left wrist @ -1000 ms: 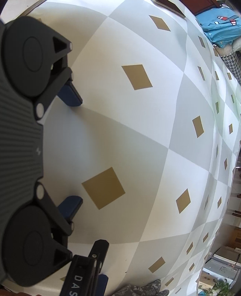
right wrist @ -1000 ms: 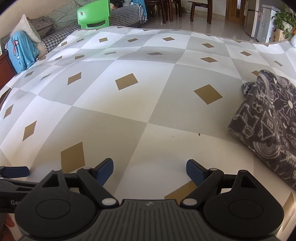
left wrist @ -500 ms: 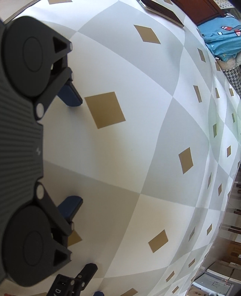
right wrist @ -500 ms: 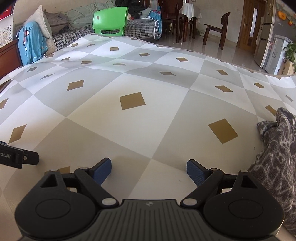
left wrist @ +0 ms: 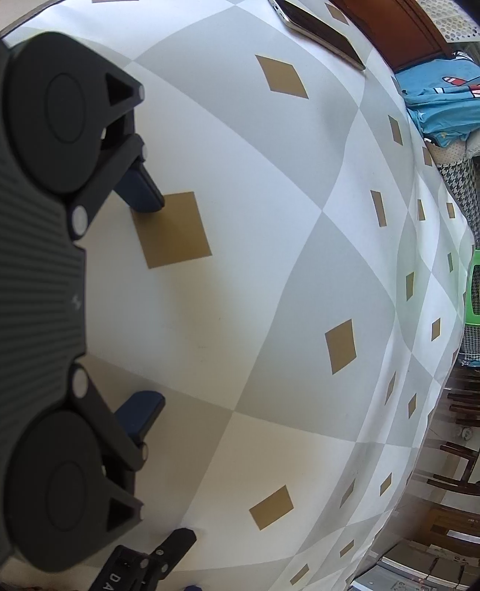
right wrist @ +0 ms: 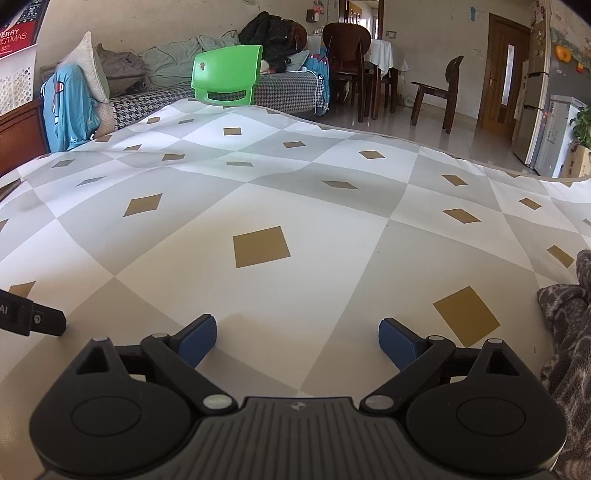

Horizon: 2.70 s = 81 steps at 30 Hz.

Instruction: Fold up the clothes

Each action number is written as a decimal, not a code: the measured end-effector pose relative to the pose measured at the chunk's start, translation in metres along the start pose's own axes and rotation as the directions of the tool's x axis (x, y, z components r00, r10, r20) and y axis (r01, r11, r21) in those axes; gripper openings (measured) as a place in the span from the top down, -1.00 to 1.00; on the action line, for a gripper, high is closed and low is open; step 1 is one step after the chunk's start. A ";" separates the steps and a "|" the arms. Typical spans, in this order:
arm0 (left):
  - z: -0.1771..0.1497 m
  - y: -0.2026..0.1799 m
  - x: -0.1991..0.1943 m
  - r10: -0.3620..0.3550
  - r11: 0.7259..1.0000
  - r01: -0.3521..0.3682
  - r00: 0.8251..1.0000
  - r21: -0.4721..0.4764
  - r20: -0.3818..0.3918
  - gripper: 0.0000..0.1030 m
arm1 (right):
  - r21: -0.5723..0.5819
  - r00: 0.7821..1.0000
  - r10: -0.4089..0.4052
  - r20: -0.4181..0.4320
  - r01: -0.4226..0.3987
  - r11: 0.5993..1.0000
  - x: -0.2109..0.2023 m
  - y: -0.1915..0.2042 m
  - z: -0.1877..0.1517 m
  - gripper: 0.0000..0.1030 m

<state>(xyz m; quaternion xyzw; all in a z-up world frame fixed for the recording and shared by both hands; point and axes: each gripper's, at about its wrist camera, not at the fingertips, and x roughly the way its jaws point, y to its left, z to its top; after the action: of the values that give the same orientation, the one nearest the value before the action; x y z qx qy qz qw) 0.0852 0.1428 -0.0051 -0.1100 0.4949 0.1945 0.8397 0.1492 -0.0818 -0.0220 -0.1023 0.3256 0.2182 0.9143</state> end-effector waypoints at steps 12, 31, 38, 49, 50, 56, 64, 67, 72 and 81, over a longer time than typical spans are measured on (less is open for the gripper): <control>-0.001 -0.001 0.003 0.001 1.000 -0.001 0.998 0.003 0.067 -1.00 | 0.011 1.000 -0.003 -0.007 0.003 1.000 0.005 -0.002 0.002 -0.99; -0.011 -0.004 -0.007 0.014 1.000 -0.014 1.000 -0.019 0.016 -1.00 | 0.010 1.000 -0.003 -0.007 0.003 1.000 0.005 -0.001 0.002 -0.99; -0.010 -0.006 -0.006 0.023 0.999 -0.023 1.000 -0.033 0.014 -1.00 | 0.010 1.000 -0.003 -0.007 0.003 1.000 0.005 -0.002 0.002 -0.99; -0.012 -0.008 -0.009 0.038 0.998 -0.038 0.999 -0.057 -0.002 -1.00 | 0.010 1.000 -0.003 -0.008 0.003 1.000 0.005 -0.002 0.002 -0.99; -0.015 -0.008 -0.010 0.036 0.998 -0.036 0.999 -0.052 -0.004 -1.00 | 0.010 1.000 -0.003 -0.008 0.003 1.000 0.005 -0.002 0.002 -0.99; -0.023 -0.009 -0.015 0.025 0.999 -0.025 1.000 -0.030 -0.004 -1.00 | 0.010 1.000 -0.003 -0.007 0.003 1.000 0.005 -0.002 0.002 -0.99; -0.021 -0.011 -0.015 0.030 0.999 -0.031 1.000 -0.040 -0.009 -1.00 | 0.010 1.000 -0.003 -0.007 0.003 1.000 0.005 -0.002 0.002 -0.99; -0.020 -0.010 -0.014 0.020 0.999 -0.020 1.000 -0.025 -0.010 -1.00 | 0.010 1.000 -0.003 -0.007 0.003 1.000 0.005 -0.002 0.002 -0.99; -0.021 -0.010 -0.015 0.022 0.999 -0.022 1.000 -0.025 -0.012 -1.00 | 0.010 1.000 -0.003 -0.007 0.003 1.000 0.005 -0.002 0.002 -0.99; -0.020 -0.012 -0.016 0.049 0.996 -0.053 0.997 -0.077 -0.056 -1.00 | 0.010 1.000 -0.003 -0.008 0.003 1.000 0.005 -0.002 0.002 -0.99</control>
<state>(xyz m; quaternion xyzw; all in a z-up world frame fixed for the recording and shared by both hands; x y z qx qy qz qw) 0.0676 0.1205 -0.0010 -0.1353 0.5120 0.2320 0.8159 0.1543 -0.0811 -0.0234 -0.0990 0.3299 0.2147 0.9139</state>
